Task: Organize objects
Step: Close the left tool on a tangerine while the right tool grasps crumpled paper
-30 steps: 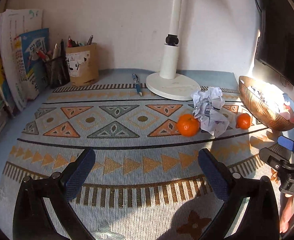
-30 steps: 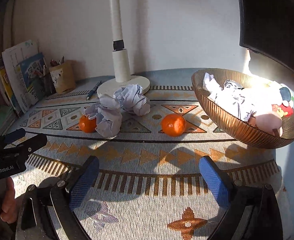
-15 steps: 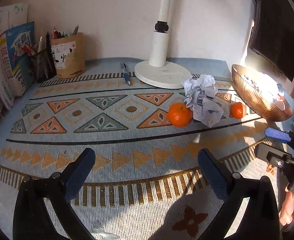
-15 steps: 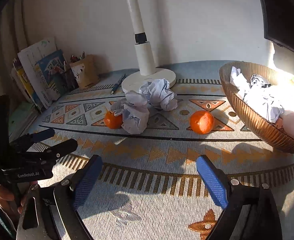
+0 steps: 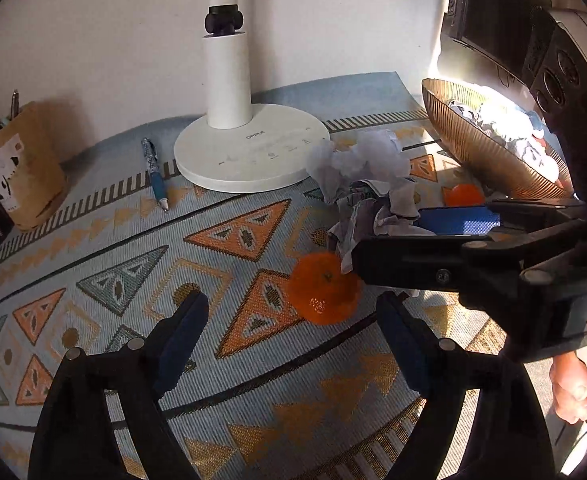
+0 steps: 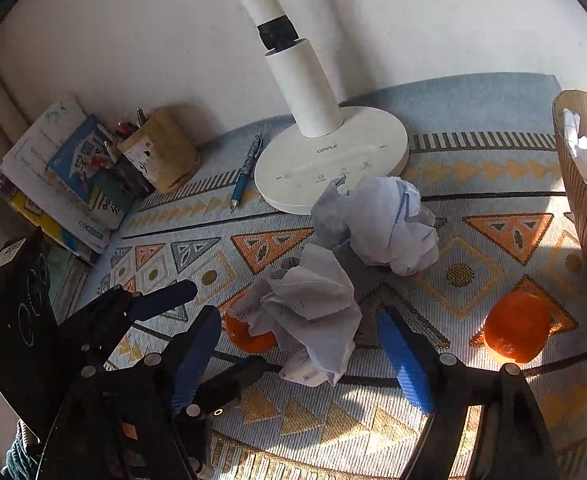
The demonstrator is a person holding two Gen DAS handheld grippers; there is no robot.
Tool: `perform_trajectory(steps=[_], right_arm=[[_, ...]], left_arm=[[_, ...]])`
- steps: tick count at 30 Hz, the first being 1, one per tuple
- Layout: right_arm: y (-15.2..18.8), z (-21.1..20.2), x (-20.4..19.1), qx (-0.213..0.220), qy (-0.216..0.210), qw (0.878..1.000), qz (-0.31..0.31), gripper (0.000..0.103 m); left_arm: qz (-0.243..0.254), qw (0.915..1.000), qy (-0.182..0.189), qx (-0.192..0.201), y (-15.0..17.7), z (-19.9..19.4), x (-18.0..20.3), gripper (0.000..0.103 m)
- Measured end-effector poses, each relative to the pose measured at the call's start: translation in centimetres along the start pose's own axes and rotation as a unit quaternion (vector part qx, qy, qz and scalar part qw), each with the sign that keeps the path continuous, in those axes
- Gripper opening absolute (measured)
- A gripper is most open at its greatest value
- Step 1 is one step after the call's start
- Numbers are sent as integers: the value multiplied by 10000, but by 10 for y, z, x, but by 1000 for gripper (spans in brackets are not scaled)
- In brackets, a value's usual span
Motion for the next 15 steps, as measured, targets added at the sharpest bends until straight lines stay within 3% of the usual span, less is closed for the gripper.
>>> perform_trajectory(steps=[4, 6, 7, 8, 9, 10, 15], right_arm=[[-5, 15, 9, -95, -149, 9998, 96, 70], [-4, 14, 10, 8, -166, 9998, 85, 67], [-3, 13, 10, 45, -146, 9998, 99, 65], [-2, 11, 11, 85, -130, 9998, 126, 59], [-2, 8, 12, 128, -164, 9997, 152, 55], [-2, 6, 13, 134, -220, 9995, 190, 49], [15, -19, 14, 352, -265, 9987, 272, 49]], left_arm=[[51, 9995, 257, -199, -6, 10, 1, 70], [90, 9996, 171, -202, -6, 11, 6, 70], [144, 9996, 160, -207, -7, 12, 8, 64], [196, 9995, 148, -214, -8, 13, 11, 52], [241, 9995, 111, -176, -8, 12, 13, 49], [285, 9992, 201, -170, -8, 11, 15, 33], [64, 9998, 192, -67, 1, -1, 13, 34]])
Point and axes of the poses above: each gripper's, at about its wrist camera, not at the fingertips, and z roughly the way its jaws point, x to its right, y to its underside, the point moved 2 cm from there along z, roughly the way its jaws point, and after that the axes turned 15 degrees about -x, right-handed, at the moved point
